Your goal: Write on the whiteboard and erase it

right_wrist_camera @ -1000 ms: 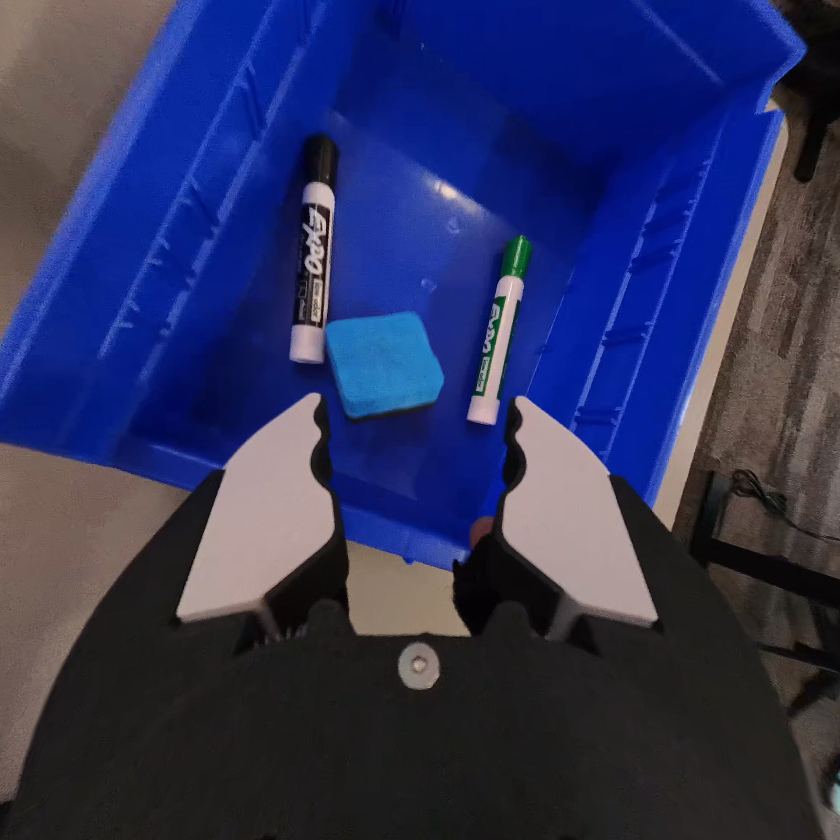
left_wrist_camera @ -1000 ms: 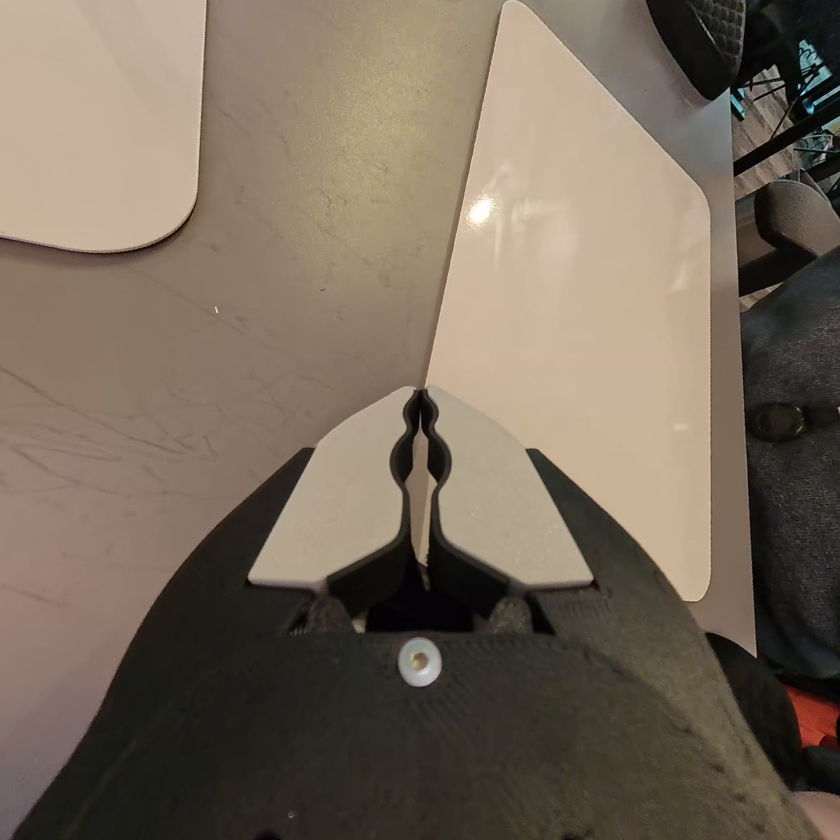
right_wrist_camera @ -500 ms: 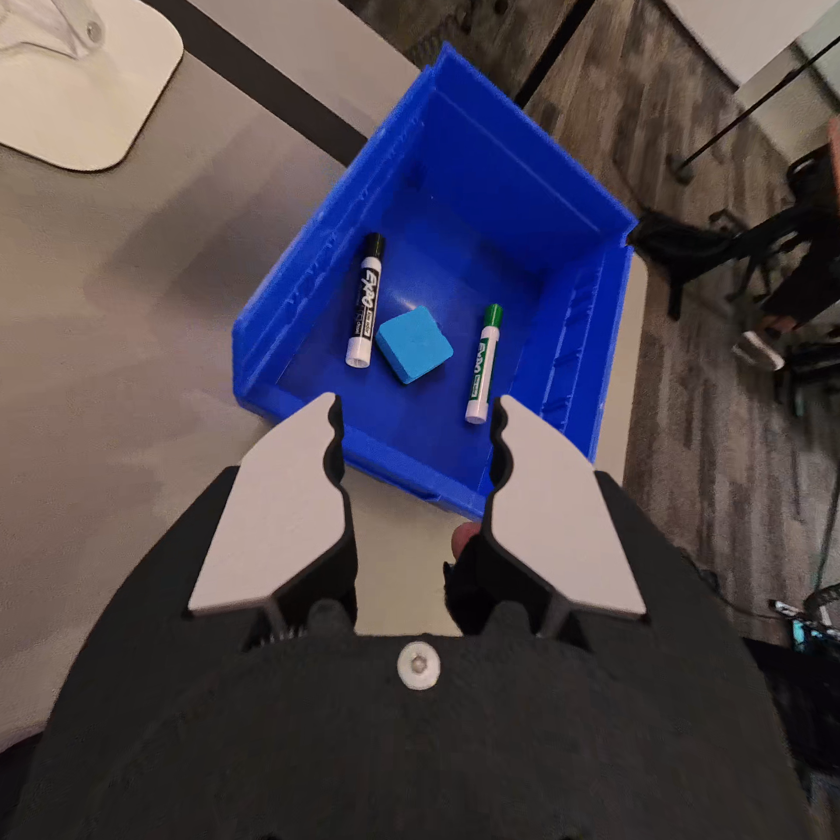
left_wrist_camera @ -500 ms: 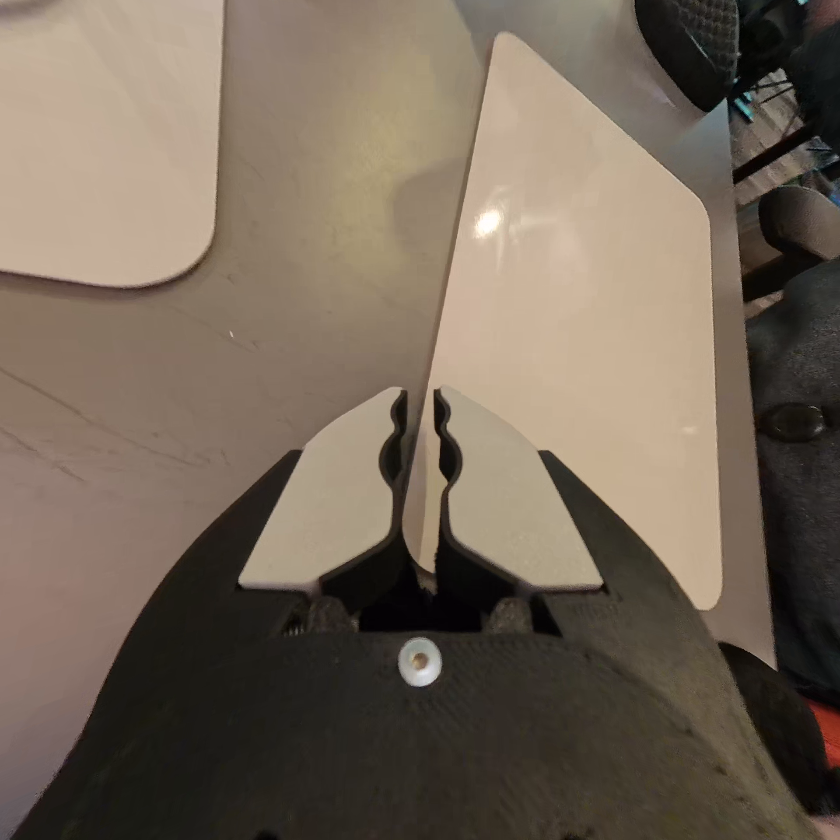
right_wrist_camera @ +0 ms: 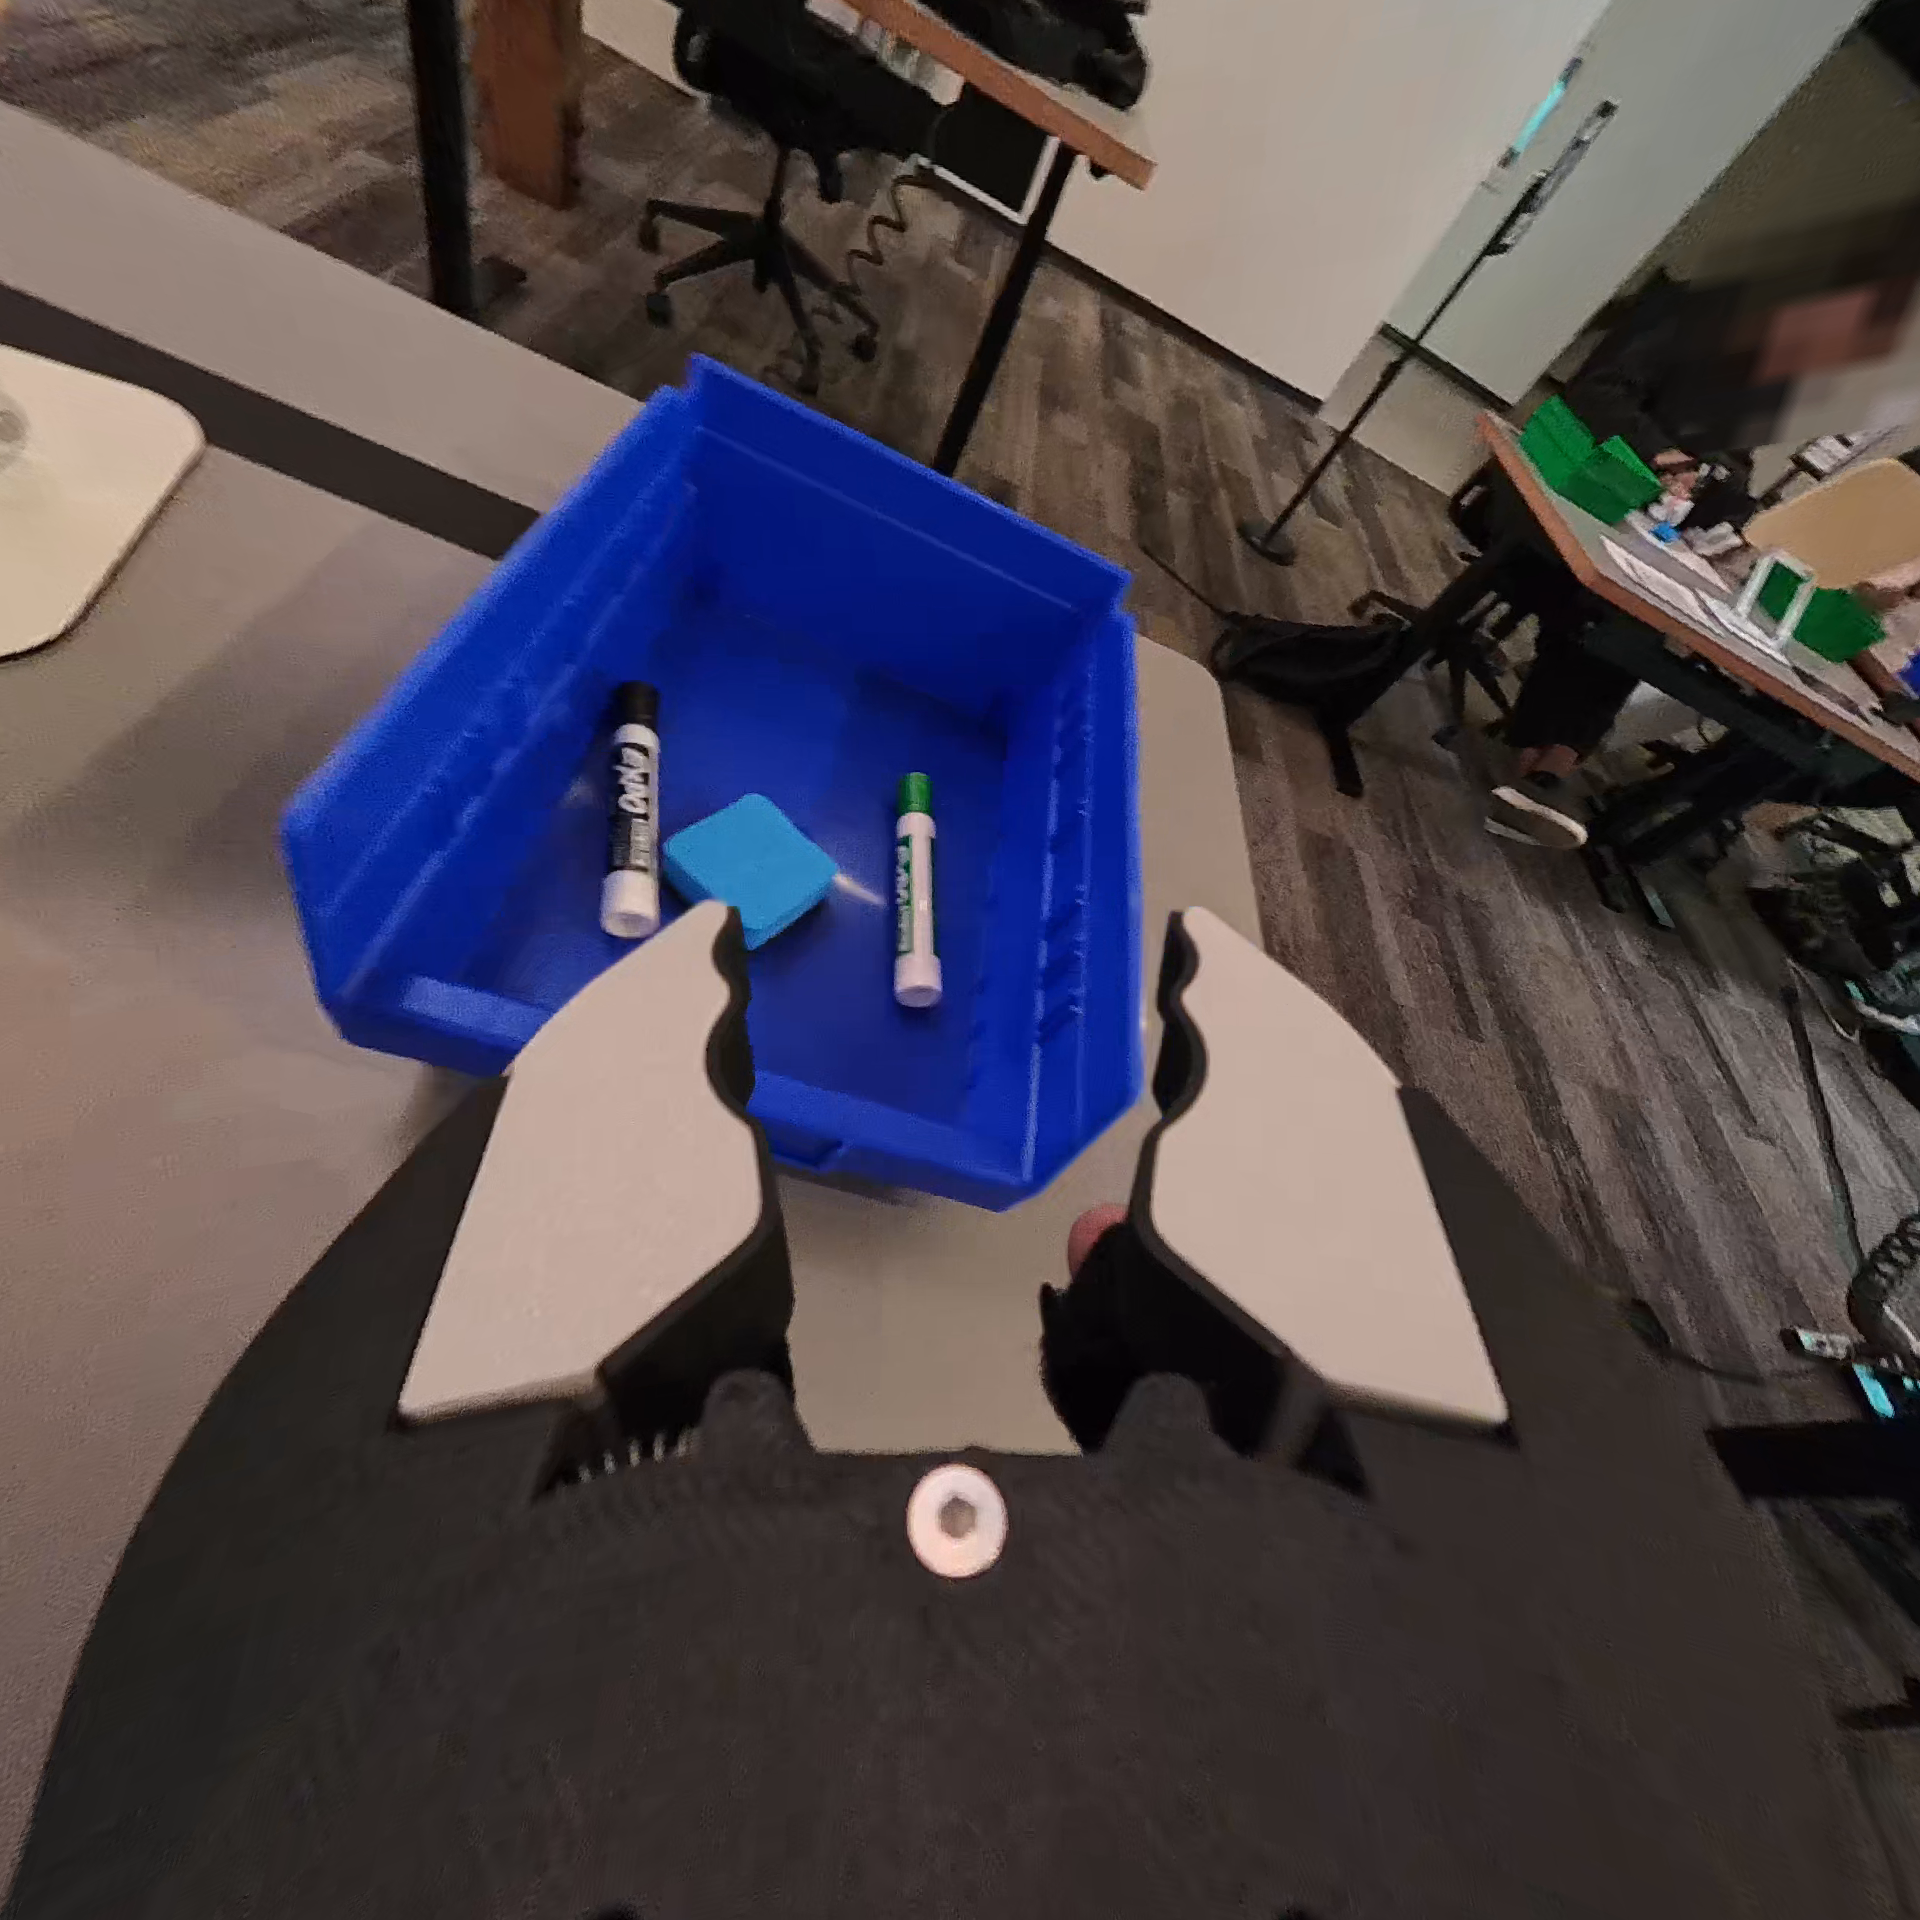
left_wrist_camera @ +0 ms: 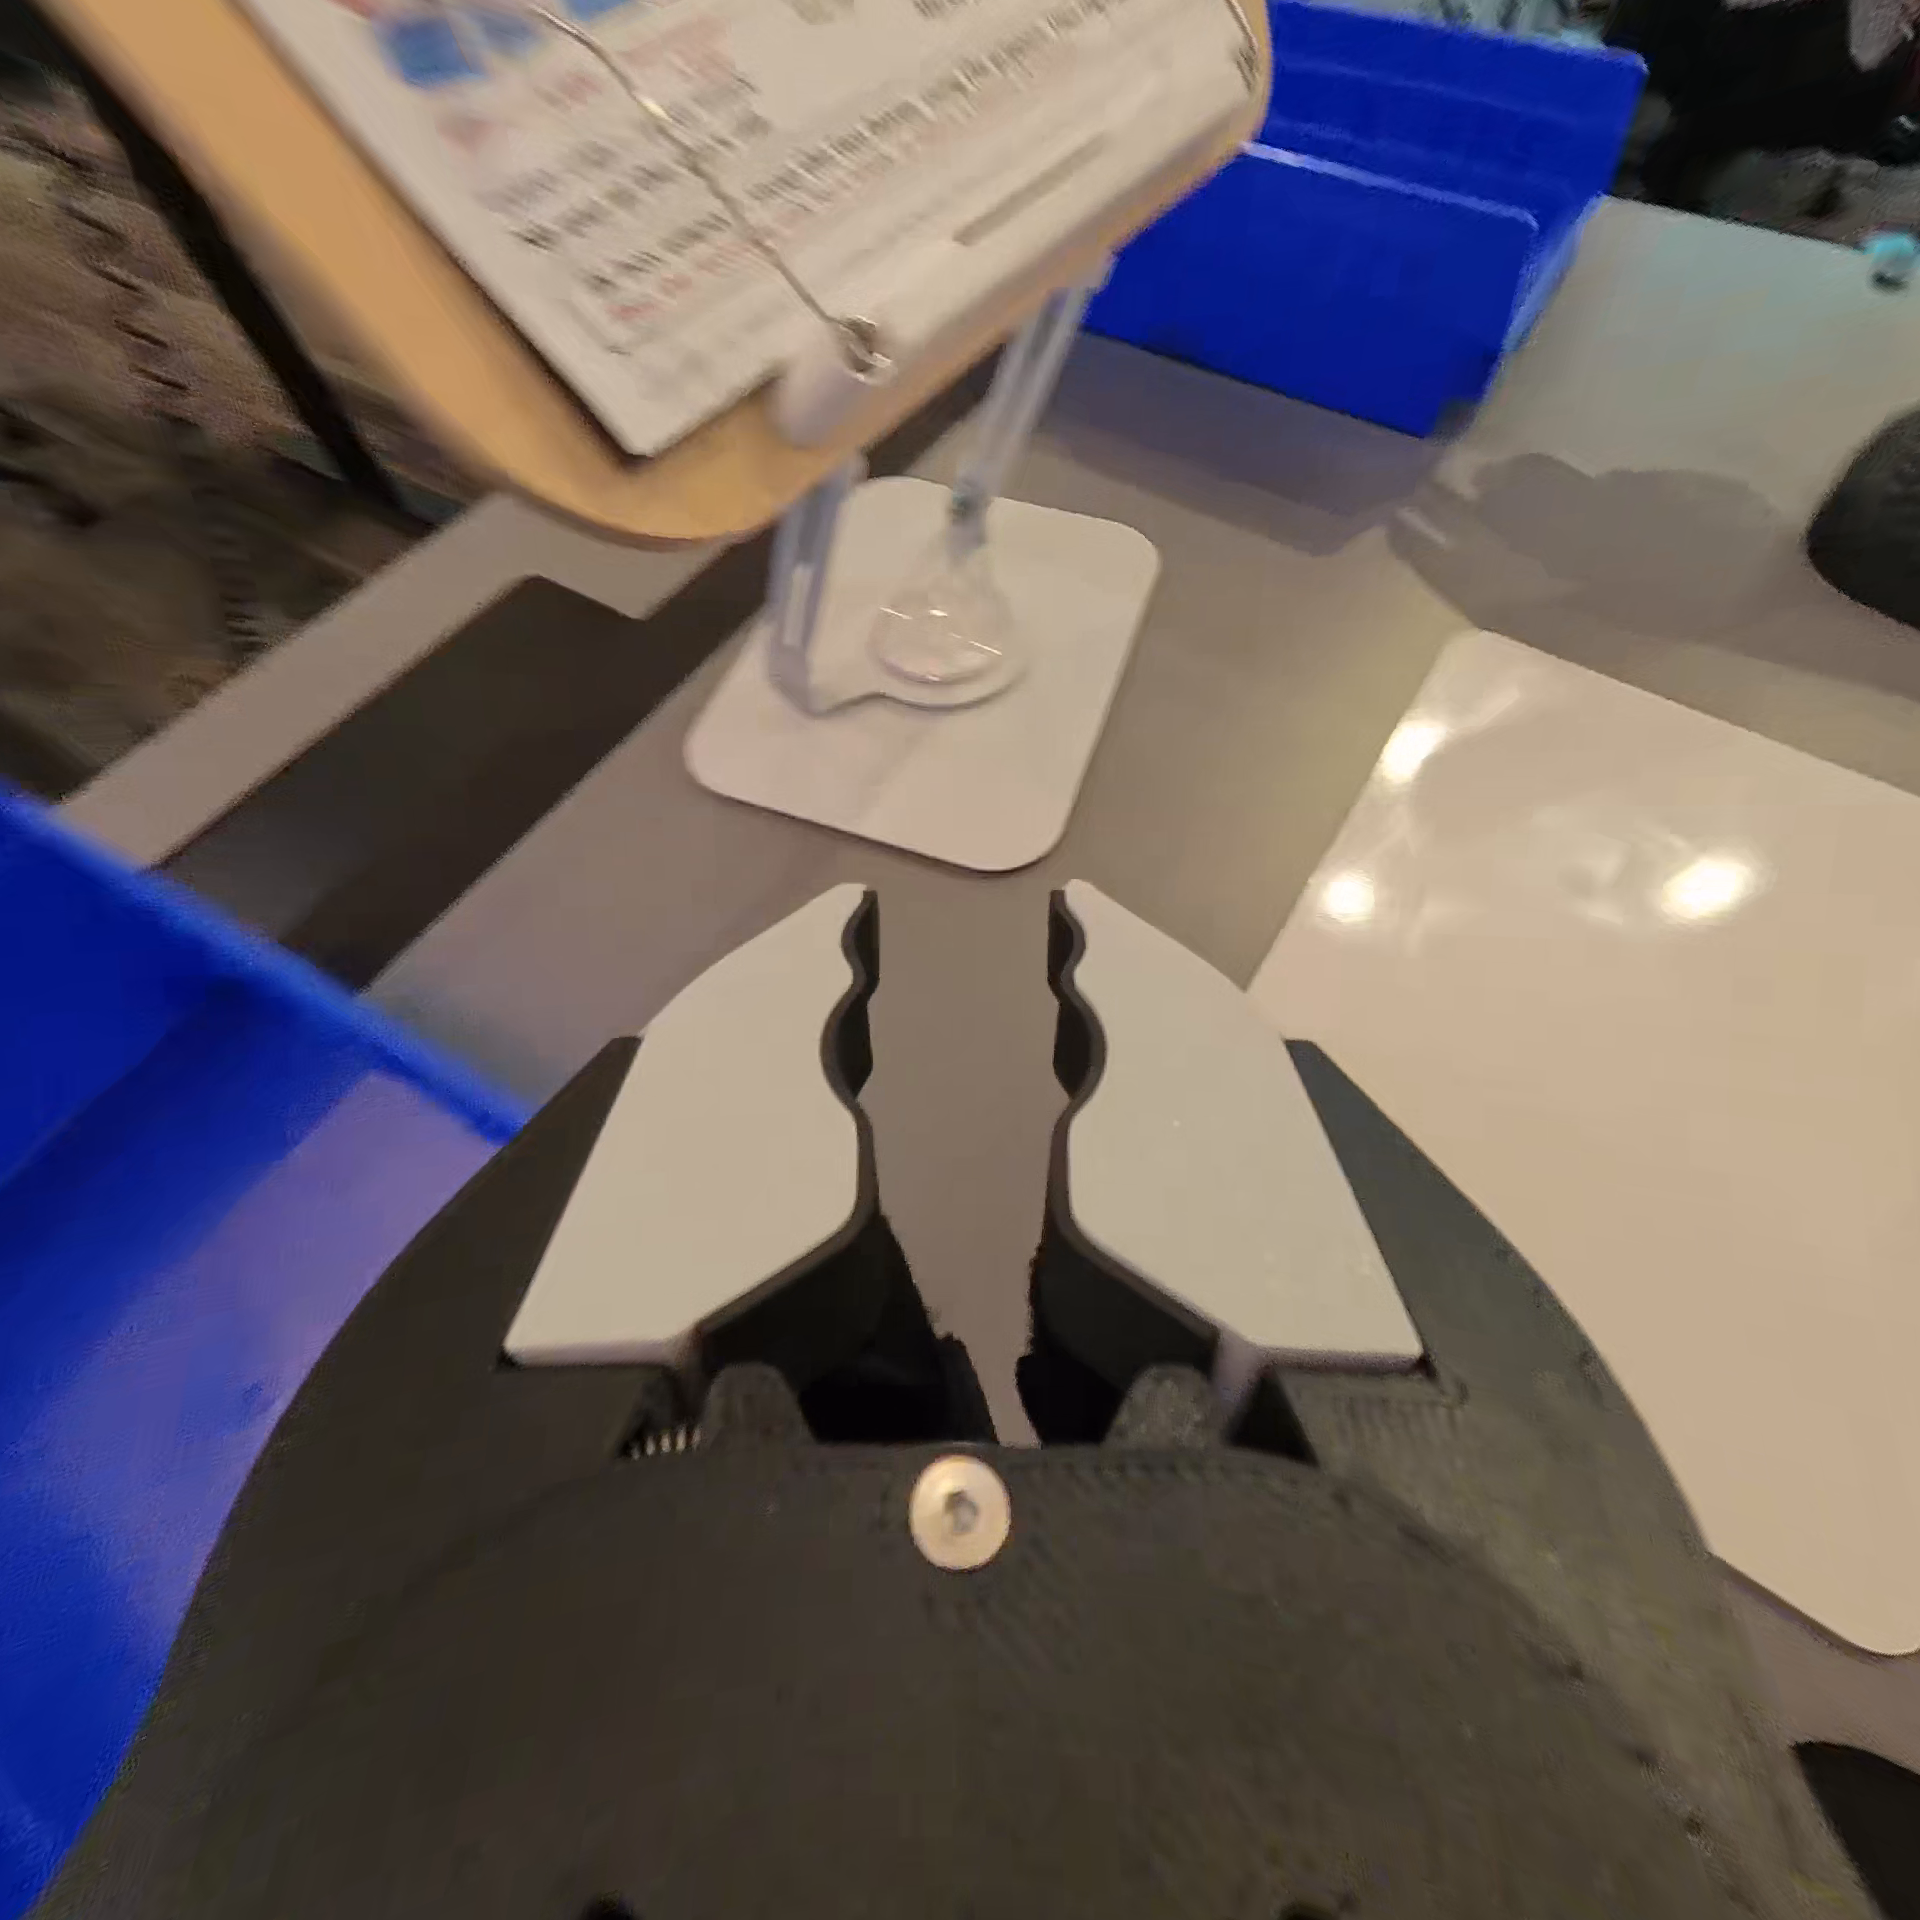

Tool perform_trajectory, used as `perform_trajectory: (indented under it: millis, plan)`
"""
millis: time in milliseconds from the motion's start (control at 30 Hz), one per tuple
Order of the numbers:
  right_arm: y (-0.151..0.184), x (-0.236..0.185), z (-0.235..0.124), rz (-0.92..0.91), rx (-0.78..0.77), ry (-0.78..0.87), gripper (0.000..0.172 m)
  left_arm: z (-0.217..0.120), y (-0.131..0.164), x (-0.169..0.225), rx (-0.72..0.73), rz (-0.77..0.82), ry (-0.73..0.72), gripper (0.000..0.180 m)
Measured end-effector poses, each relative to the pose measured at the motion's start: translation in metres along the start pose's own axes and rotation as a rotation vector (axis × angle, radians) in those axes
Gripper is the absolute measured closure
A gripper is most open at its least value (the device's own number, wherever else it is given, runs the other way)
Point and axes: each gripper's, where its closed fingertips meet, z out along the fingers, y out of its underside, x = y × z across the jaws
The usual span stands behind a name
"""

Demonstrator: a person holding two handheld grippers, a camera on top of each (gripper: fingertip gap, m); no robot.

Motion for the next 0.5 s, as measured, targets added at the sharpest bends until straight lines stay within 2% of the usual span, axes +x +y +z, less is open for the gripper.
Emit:
perform_trajectory:
  millis: [200, 333, 400, 500]
  plan:
    - [0.034, 0.054, 0.008, 0.149, -0.013, 0.139, 0.093, -0.099, 0.019, -0.062, 0.092, -0.089, -0.379, 0.132]
    - [0.058, 0.056, 0.027, 0.231, -0.065, 0.064, 0.085, -0.159, 0.050, -0.102, 0.149, -0.172, -0.642, 0.125]
    - [0.070, 0.056, 0.037, 0.243, -0.110, 0.060, 0.085, -0.181, 0.073, -0.122, 0.164, -0.240, -0.744, 0.119]
    - [0.082, 0.053, 0.053, 0.301, -0.134, 0.025, 0.086, -0.192, 0.107, -0.145, 0.160, -0.369, -0.799, 0.112]
